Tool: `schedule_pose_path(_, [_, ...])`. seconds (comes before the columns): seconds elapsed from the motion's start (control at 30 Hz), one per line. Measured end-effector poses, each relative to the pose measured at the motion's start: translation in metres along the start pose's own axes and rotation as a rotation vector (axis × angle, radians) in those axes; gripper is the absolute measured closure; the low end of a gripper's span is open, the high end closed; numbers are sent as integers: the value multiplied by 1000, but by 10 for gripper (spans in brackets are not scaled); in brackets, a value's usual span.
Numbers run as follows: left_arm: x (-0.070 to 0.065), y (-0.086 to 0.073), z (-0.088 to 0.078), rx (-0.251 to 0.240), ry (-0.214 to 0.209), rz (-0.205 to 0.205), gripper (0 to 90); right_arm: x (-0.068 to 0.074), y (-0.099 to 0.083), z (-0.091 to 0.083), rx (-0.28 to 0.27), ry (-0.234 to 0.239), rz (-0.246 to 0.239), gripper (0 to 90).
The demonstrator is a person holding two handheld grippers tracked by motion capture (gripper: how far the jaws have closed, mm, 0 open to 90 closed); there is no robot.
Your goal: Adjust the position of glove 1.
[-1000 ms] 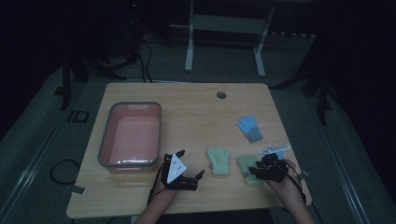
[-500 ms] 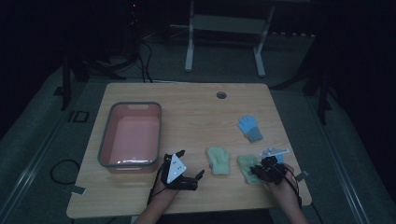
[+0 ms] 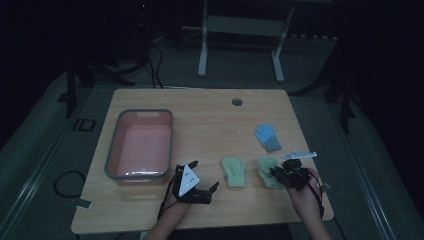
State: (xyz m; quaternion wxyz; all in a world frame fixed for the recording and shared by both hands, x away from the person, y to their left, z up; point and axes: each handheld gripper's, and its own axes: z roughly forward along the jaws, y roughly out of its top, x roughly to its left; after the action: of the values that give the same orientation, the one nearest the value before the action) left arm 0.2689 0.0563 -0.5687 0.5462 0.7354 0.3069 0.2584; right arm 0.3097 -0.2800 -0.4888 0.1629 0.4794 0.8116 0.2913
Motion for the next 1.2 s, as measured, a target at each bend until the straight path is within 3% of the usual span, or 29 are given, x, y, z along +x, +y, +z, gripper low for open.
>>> schedule_pose_path(0.27, [0,0,0,-2,-2,-5,18,16,27,-18,-59,-7,-9,828])
schedule_pose_path(0.37, [1,0,0,-1,-2,-2,18,27,36,-22,-95,4,-21,828])
schedule_pose_path(0.6, [0,0,0,-5,-2,-8,18,53,53,-21,-117,9,-37,828])
schedule_pose_path(0.93, [1,0,-1,-9,-10,-12,18,83,64,0,-73,31,-52,828])
schedule_pose_path(1.17, [2,0,-1,-9,-10,-12,18,89,60,19,-36,41,-46,828])
schedule_pose_path(1.2, [1,0,-1,-12,-11,-15,18,89,57,28,-16,47,-40,828])
